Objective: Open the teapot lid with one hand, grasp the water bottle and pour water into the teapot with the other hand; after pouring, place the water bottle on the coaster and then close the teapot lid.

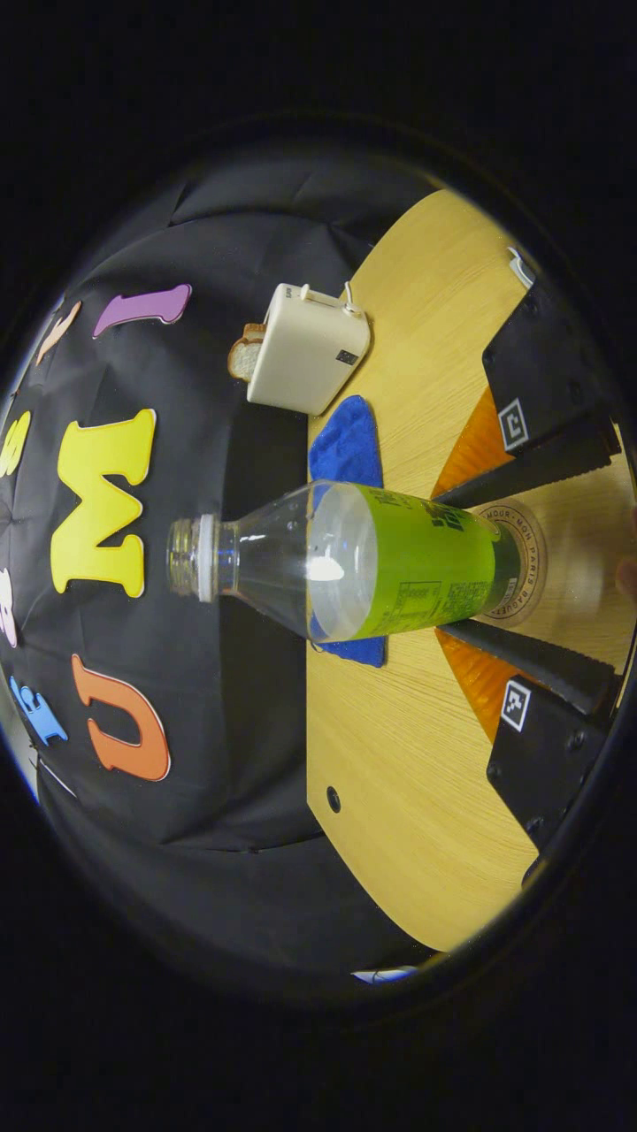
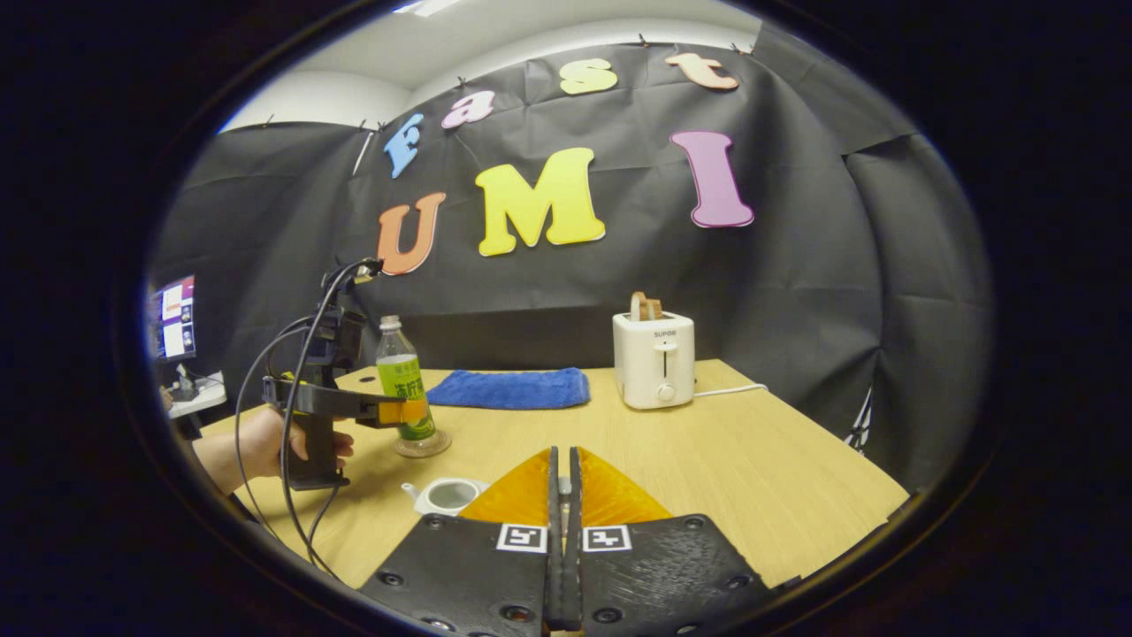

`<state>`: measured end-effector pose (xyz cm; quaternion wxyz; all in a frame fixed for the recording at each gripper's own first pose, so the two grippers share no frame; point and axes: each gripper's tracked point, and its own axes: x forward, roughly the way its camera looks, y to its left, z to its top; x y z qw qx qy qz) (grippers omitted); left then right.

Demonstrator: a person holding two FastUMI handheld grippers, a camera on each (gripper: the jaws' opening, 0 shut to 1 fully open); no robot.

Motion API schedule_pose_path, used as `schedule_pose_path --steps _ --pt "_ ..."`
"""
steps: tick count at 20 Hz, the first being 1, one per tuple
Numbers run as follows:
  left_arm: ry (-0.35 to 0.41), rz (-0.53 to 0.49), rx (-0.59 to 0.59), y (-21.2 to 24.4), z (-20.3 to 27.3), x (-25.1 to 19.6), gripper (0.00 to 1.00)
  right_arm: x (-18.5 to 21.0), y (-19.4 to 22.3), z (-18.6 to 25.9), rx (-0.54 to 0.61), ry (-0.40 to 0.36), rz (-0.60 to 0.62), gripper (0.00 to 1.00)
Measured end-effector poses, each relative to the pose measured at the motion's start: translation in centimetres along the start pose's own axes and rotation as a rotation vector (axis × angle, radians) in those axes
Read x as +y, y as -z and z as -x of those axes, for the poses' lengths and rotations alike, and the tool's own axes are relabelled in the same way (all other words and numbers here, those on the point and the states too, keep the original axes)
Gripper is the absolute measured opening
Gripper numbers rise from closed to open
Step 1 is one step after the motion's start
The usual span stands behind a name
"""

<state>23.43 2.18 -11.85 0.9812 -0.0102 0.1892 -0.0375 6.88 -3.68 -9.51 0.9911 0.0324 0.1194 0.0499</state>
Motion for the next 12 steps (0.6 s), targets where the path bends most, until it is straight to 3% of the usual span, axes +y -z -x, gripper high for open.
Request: schedule_pose_path --steps 7,12 --pt "-0.063 -0.008 -0.05 -2.4 7.3 1.8 0.96 1.5 -0.5 1.3 -0.018 -0.031 0.008 0.0" --pt "-0.086 -0.007 -0.085 -2.2 16.6 2.8 0.97 4.4 -1.9 2.4 -0.043 -0.084 0.06 0.0"
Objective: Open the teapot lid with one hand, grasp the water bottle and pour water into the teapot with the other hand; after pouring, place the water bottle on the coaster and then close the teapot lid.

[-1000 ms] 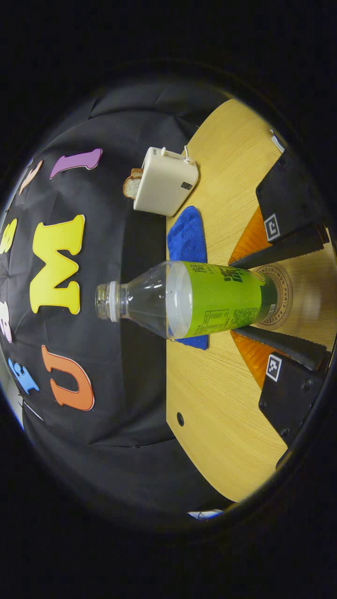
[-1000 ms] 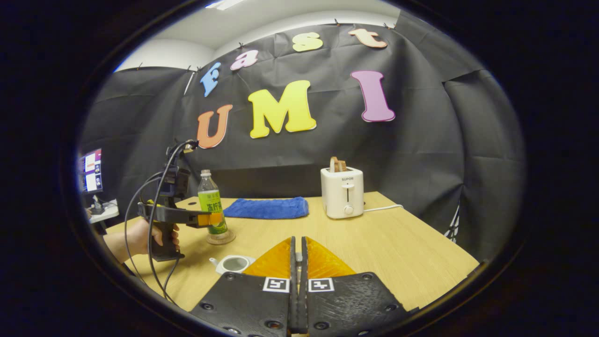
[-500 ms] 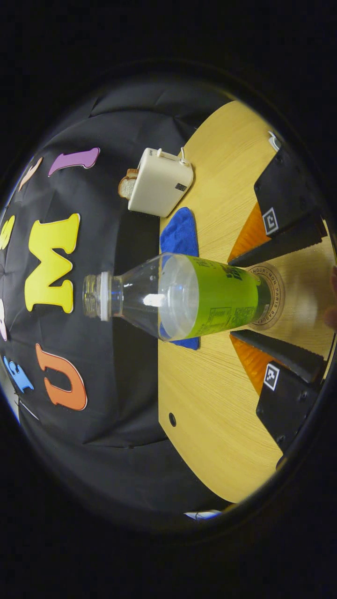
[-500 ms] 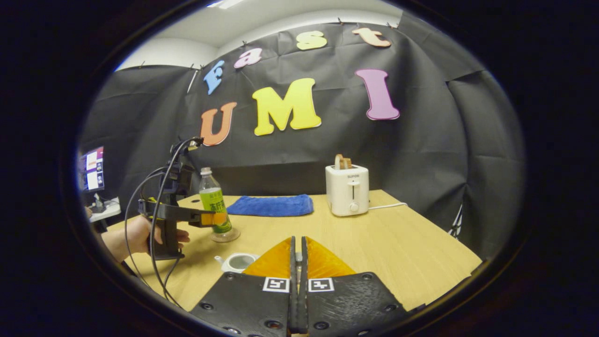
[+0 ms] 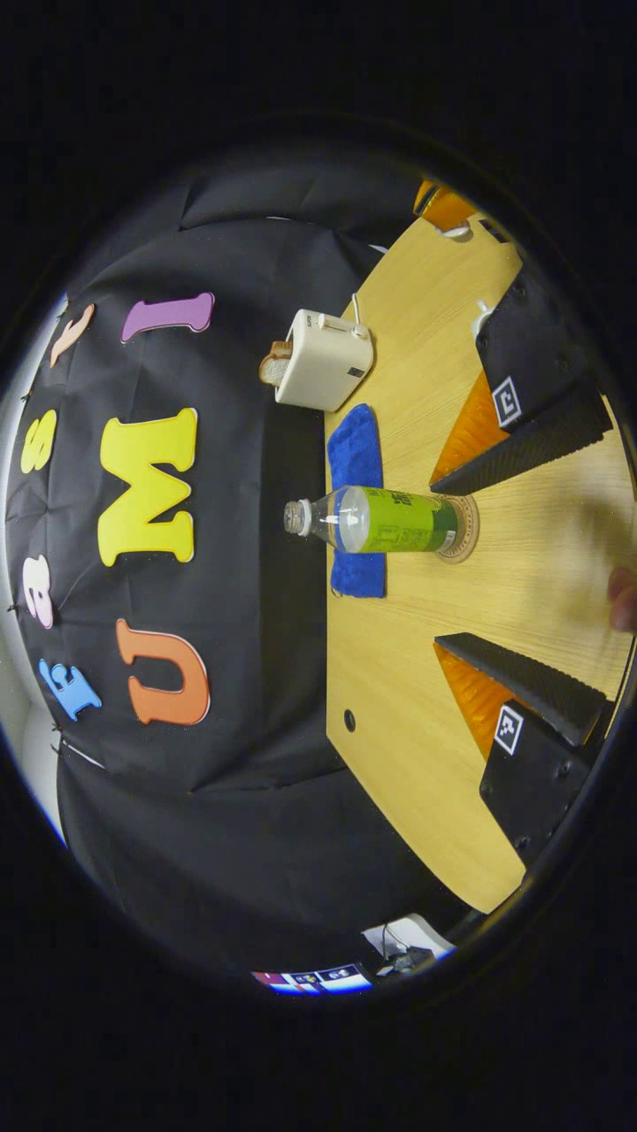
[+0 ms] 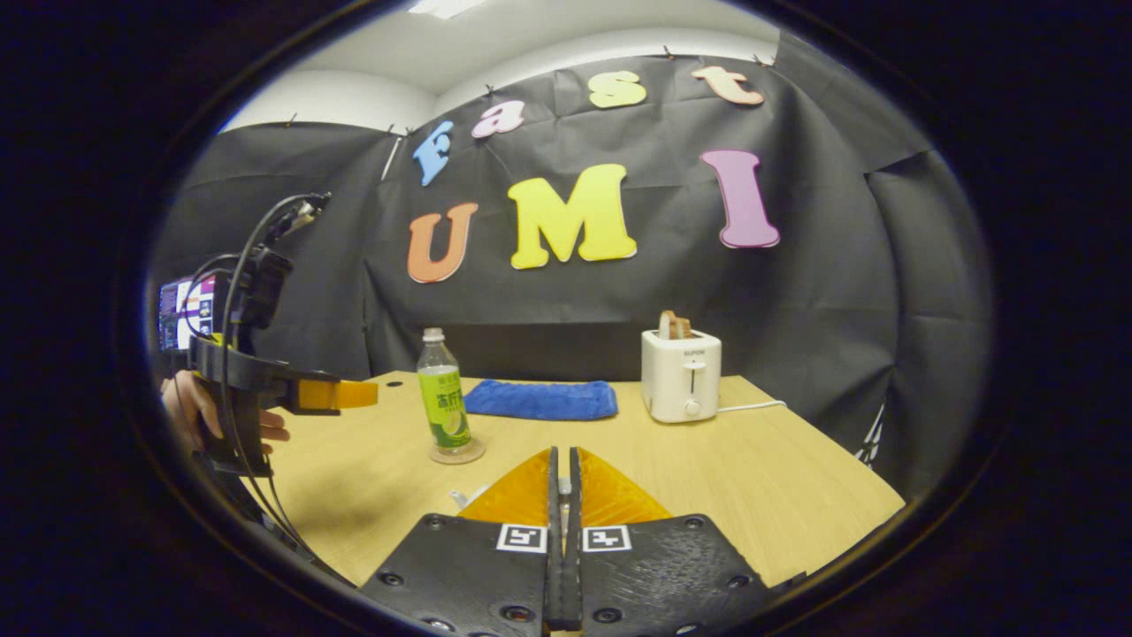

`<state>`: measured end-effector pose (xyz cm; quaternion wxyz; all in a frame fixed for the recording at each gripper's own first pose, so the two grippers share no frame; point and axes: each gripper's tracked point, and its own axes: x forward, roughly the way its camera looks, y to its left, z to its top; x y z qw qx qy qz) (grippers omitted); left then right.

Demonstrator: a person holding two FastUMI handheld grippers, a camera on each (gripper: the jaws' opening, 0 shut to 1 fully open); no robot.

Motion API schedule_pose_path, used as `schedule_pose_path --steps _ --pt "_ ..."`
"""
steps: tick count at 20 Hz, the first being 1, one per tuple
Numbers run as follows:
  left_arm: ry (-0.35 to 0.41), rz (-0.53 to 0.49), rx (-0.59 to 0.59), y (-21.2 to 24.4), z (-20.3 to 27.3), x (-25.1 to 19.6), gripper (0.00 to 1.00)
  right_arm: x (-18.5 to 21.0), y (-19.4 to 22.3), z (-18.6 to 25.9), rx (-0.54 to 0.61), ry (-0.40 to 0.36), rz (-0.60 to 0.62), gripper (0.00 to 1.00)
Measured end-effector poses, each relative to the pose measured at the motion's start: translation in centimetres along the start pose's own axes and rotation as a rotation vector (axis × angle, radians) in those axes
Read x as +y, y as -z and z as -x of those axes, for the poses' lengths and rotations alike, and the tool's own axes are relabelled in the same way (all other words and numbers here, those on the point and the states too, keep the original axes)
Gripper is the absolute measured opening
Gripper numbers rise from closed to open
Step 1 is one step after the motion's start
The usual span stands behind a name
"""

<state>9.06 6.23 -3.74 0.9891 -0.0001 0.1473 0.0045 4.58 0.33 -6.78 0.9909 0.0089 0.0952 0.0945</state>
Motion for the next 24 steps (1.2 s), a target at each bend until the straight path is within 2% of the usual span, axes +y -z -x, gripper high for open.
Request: schedule_pose_path --steps 2,4,8,11,18,24 --pt "0.025 0.077 -0.015 0.0 4.1 -0.5 0.97 1.1 -0.9 0.2 -0.02 -0.023 0.02 0.0" --pt "-0.007 0.11 -0.052 -0.2 7.4 0.5 0.98 2.2 -1.3 0.1 -0.031 -0.047 0.021 0.0" --pt "-0.083 0.043 -0.156 -1.0 12.0 2.1 0.97 4.1 -1.7 -0.2 -0.045 -0.082 0.041 0.0" --pt "-0.109 0.03 -0.197 -0.7 14.5 2.5 0.98 4.5 -1.5 -1.6 -0.046 -0.09 0.052 0.0" --pt "-0.172 0.013 -0.208 1.1 16.3 4.4 0.97 5.3 1.6 -6.2 0.018 -0.111 0.072 0.0" --pt "-0.166 0.029 -0.207 1.5 15.7 5.0 0.98 5.3 4.1 -8.2 0.082 -0.105 0.067 0.0"
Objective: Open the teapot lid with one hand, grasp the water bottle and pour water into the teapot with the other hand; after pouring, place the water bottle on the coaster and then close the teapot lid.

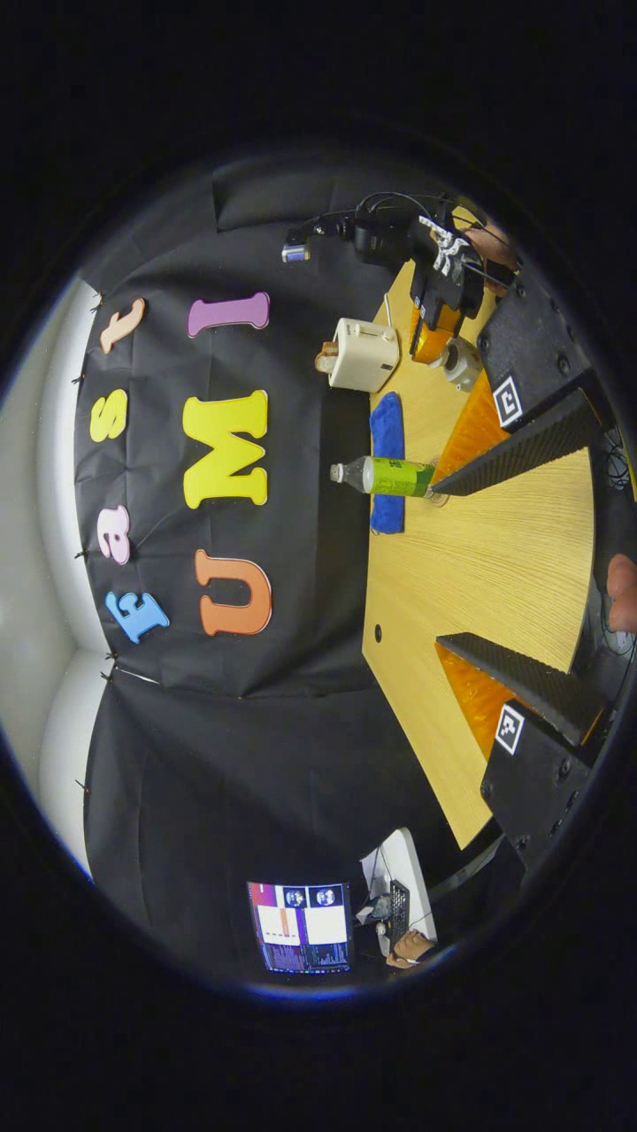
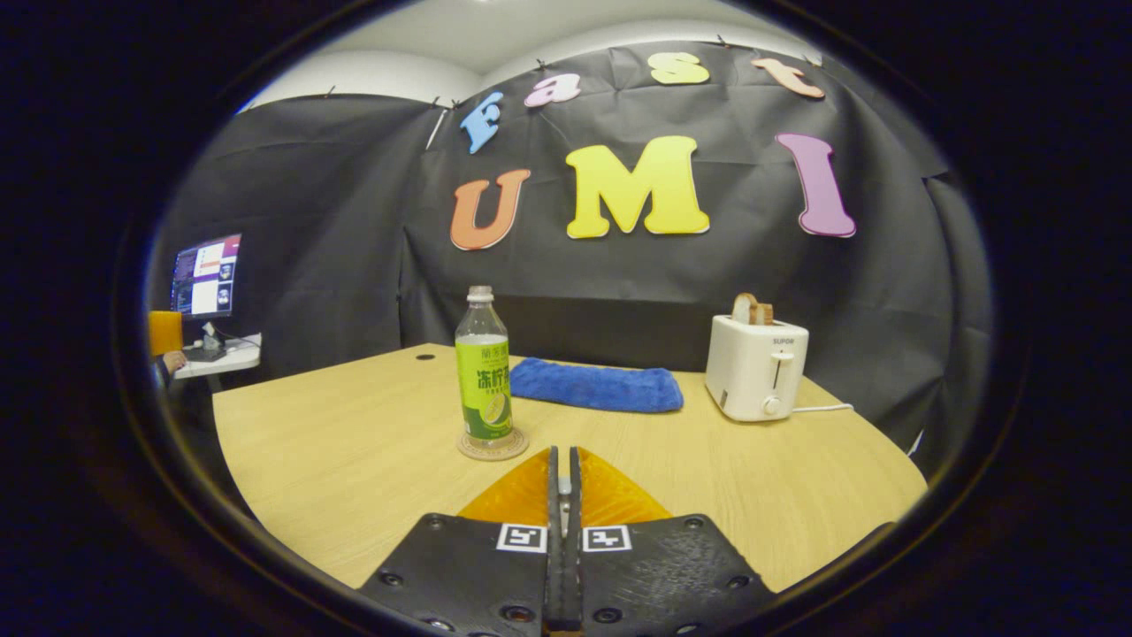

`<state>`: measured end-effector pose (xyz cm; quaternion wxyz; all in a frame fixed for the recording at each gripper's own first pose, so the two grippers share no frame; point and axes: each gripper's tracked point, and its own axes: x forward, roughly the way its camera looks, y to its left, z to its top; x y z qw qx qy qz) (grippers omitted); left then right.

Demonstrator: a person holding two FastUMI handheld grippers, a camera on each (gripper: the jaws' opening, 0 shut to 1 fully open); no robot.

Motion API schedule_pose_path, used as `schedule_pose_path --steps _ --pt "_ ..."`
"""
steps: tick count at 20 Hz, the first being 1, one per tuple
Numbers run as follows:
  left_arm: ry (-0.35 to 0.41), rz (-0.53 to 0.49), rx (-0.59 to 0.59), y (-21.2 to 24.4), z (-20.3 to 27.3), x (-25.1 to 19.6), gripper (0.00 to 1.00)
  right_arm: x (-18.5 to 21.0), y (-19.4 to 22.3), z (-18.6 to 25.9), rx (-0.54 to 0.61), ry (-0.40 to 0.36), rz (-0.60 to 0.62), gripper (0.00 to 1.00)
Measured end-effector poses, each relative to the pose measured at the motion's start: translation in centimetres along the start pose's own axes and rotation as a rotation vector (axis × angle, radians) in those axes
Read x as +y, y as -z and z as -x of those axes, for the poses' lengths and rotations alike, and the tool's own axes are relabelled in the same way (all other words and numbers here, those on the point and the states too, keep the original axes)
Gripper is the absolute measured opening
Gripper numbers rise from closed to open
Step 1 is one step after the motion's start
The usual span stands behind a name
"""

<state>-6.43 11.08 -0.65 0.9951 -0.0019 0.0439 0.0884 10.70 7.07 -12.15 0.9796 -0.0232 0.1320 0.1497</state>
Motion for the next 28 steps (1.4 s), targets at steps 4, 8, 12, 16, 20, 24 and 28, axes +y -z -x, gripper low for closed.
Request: schedule_pose_path --steps 4,8,12,16,20,24,28 --pt "0.003 0.004 0.001 0.0 -0.3 0.1 0.98 -0.3 0.6 -0.3 0.01 0.008 -0.007 0.0" --pt "0.007 0.008 0.001 0.2 -0.3 0.1 0.98 -0.1 0.9 -0.3 0.013 0.001 -0.024 0.0" --pt "0.01 0.009 0.01 0.4 -0.5 0.0 0.98 -0.2 1.1 -0.3 0.007 0.004 -0.035 0.0" --pt "0.011 0.005 0.012 0.4 -0.5 -0.1 0.98 0.1 1.1 0.0 -0.001 0.009 -0.036 0.0" --pt "0.016 0.001 0.016 0.6 -0.6 -0.4 0.98 0.0 1.8 0.1 0.006 0.011 -0.049 0.0" --pt "0.023 -0.006 0.017 0.5 -0.6 -0.7 0.98 0.0 2.2 -0.2 0.016 0.016 -0.056 0.0" --pt "0.019 -0.003 0.016 0.4 -0.6 -0.7 0.97 0.0 1.4 0.1 0.003 0.021 -0.061 0.06"
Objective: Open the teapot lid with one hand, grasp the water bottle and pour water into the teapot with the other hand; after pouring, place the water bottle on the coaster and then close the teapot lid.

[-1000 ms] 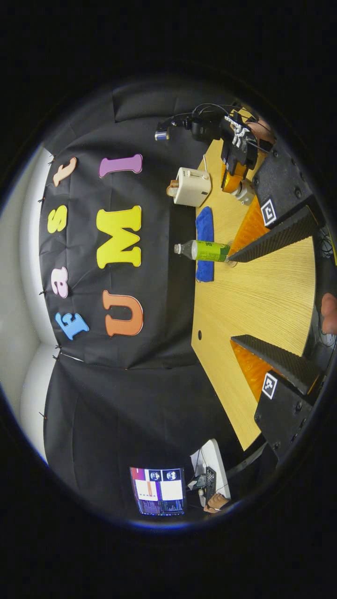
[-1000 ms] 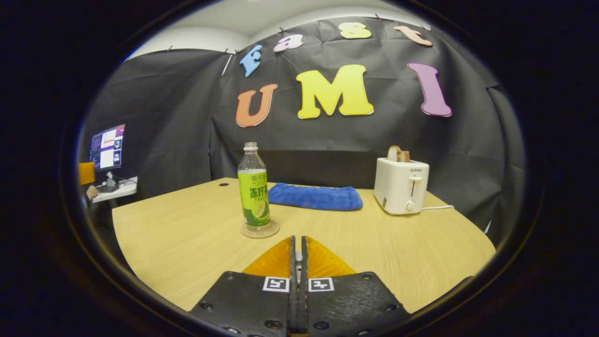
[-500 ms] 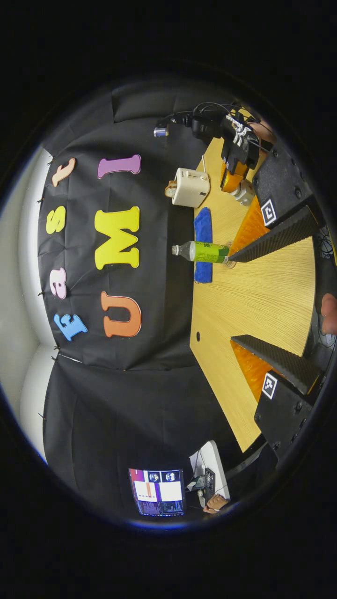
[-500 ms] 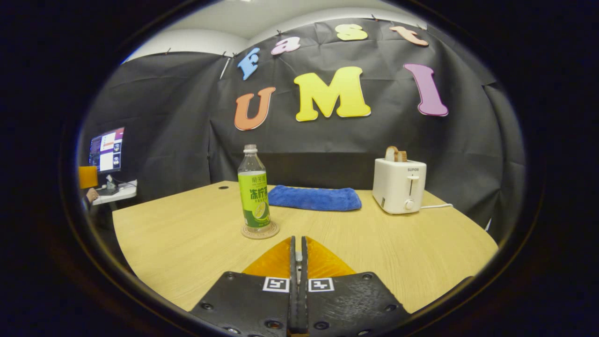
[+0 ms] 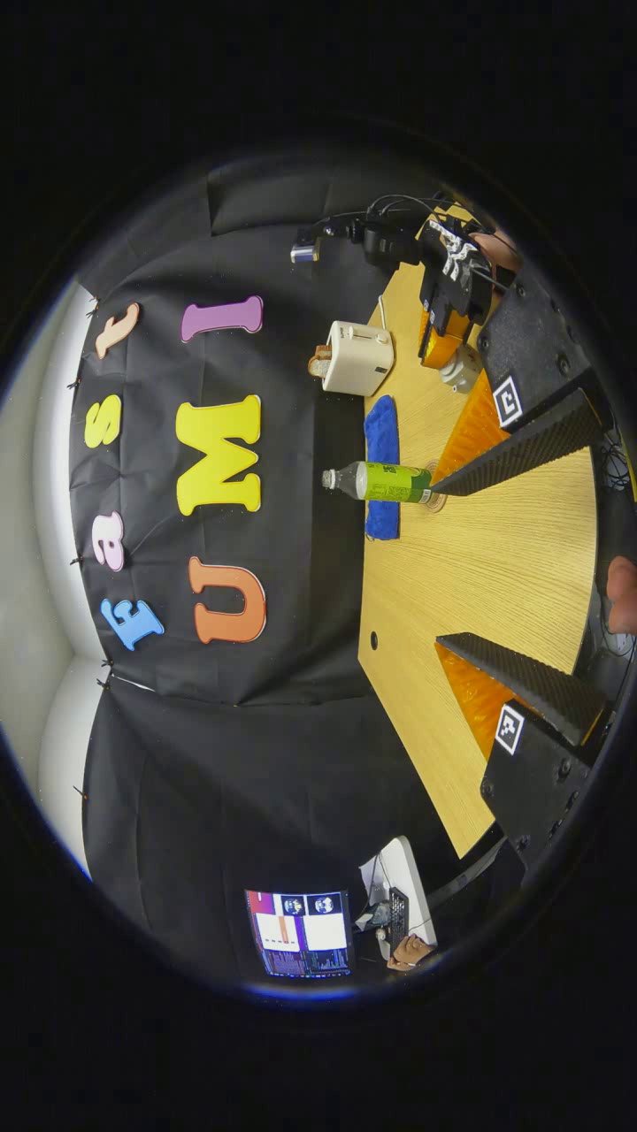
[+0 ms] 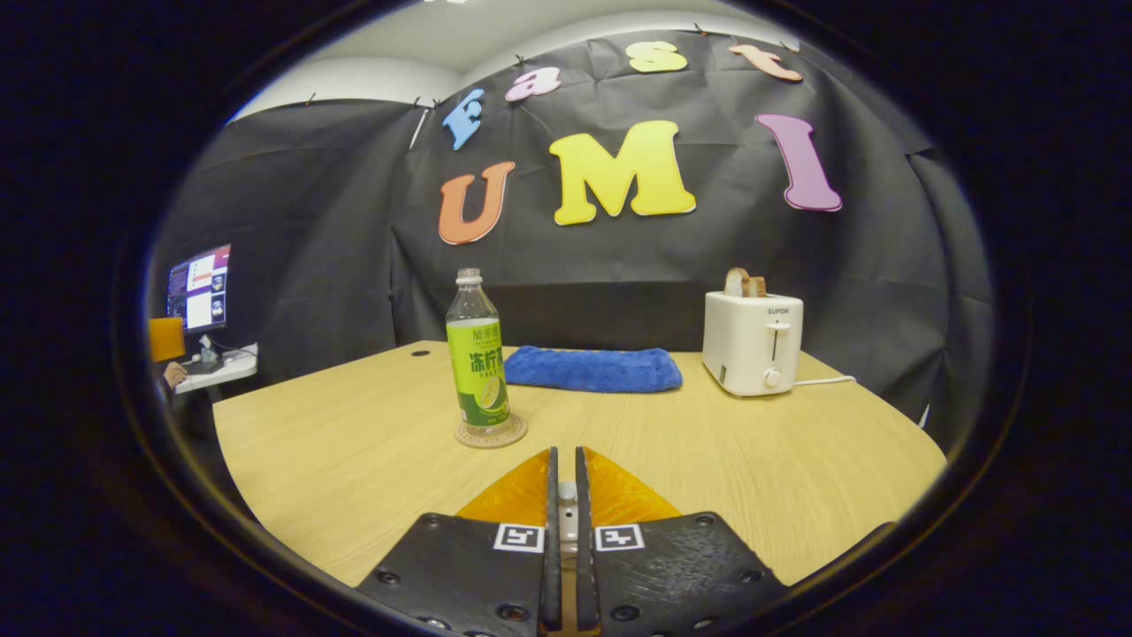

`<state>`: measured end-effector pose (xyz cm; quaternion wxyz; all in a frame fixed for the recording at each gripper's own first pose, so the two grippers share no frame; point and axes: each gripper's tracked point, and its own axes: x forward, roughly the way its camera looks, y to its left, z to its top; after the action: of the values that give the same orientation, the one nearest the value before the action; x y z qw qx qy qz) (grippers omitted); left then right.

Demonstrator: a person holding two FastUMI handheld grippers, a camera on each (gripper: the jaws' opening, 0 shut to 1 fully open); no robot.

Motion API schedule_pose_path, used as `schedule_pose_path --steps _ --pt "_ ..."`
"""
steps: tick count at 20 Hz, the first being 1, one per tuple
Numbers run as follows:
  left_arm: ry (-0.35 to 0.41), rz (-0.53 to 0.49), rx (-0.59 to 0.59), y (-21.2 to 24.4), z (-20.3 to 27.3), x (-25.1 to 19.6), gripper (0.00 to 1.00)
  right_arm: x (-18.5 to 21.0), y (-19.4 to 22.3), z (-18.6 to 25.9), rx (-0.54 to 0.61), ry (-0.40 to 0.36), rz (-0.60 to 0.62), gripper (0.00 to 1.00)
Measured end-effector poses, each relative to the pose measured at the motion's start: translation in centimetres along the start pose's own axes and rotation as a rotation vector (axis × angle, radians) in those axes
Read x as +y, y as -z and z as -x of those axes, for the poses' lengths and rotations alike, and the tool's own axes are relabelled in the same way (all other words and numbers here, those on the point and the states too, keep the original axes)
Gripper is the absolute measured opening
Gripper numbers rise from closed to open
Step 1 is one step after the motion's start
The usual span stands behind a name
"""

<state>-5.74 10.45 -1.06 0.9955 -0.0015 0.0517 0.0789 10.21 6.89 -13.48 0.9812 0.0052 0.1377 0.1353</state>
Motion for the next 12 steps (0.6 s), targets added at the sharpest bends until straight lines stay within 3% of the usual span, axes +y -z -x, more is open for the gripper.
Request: schedule_pose_path --steps 2,3,5,6,8,12 --pt "-0.002 -0.001 -0.004 0.0 -0.2 -0.1 0.97 -0.5 -1.1 0.5 -0.022 0.018 -0.007 0.11" --pt "-0.005 -0.002 -0.006 -0.1 -0.3 -0.2 0.98 -0.6 -1.8 0.8 -0.041 0.027 -0.014 0.19" --pt "-0.01 -0.005 -0.007 -0.3 -0.4 -0.3 0.98 -1.0 -3.6 2.0 -0.084 0.049 -0.027 0.5" --pt "-0.012 -0.007 -0.015 -0.4 -0.6 -0.5 0.98 -1.5 -4.5 2.7 -0.103 0.069 -0.026 0.76" --pt "-0.019 -0.009 -0.03 -0.8 -1.0 -1.0 0.97 -2.3 -6.0 4.2 -0.138 0.11 -0.011 0.98" --pt "0.005 0.004 -0.064 -2.0 -2.0 -3.0 0.98 -3.8 -8.8 8.2 -0.19 0.164 0.022 0.98"
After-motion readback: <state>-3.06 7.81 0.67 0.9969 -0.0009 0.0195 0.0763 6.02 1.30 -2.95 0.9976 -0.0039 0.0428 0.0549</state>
